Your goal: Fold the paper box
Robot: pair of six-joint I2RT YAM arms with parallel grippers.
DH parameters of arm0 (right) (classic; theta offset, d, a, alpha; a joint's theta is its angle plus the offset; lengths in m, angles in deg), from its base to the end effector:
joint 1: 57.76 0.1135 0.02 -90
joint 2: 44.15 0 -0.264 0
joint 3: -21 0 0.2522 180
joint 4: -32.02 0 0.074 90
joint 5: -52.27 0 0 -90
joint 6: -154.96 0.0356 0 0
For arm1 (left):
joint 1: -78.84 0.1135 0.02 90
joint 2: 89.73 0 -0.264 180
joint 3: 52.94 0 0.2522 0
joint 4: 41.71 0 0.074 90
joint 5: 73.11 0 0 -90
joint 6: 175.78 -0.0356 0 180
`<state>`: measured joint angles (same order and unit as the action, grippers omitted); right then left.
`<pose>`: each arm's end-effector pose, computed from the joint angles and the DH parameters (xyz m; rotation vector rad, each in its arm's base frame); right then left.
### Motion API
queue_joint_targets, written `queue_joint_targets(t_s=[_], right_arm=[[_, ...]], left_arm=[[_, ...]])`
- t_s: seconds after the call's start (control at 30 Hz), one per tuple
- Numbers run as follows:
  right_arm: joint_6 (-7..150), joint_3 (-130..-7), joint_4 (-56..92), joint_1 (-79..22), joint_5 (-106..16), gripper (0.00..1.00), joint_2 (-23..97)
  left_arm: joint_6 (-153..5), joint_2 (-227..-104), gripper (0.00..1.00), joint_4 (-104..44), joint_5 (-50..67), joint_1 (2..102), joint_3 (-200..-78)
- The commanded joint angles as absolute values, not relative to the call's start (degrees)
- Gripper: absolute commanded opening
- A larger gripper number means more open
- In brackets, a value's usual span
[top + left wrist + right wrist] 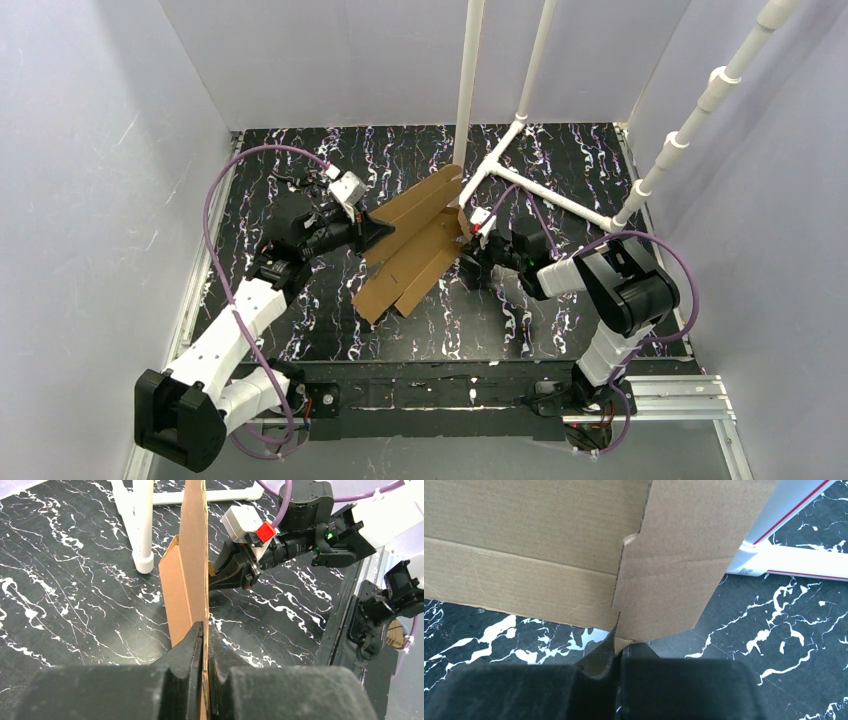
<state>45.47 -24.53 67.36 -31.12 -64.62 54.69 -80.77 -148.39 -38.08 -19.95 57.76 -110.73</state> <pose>0.2715 0.1542 0.1395 -1.0234 1.5805 0.5267 0.2135 -0.1052 0.3271 0.7256 1.5456 -0.8700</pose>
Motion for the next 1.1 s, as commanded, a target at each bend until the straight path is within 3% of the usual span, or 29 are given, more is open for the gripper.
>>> queue_joint_targets(t_s=[0.0, 0.27, 0.93, 1.07], right_arm=[[44.7, -23.5, 73.9, -31.0, -61.5, 0.01, 55.6], [42.1, -26.6, 65.3, -31.0, -63.7, 0.02, 55.5], [48.0, -26.9, 61.2, -36.5, -73.2, 0.27, 52.4], [48.0, -26.1, 61.6, -37.3, -75.7, 0.36, 50.9]], left_arm=[[-84.6, -149.1, 0.00, -38.4, -25.5, 57.9, -109.8], [-87.0, -149.9, 0.00, -38.4, -27.8, 57.9, -109.5], [-93.8, -147.0, 0.00, -37.4, -26.2, 57.8, -106.9], [-94.3, -146.8, 0.00, -37.1, -26.4, 57.8, -106.9]])
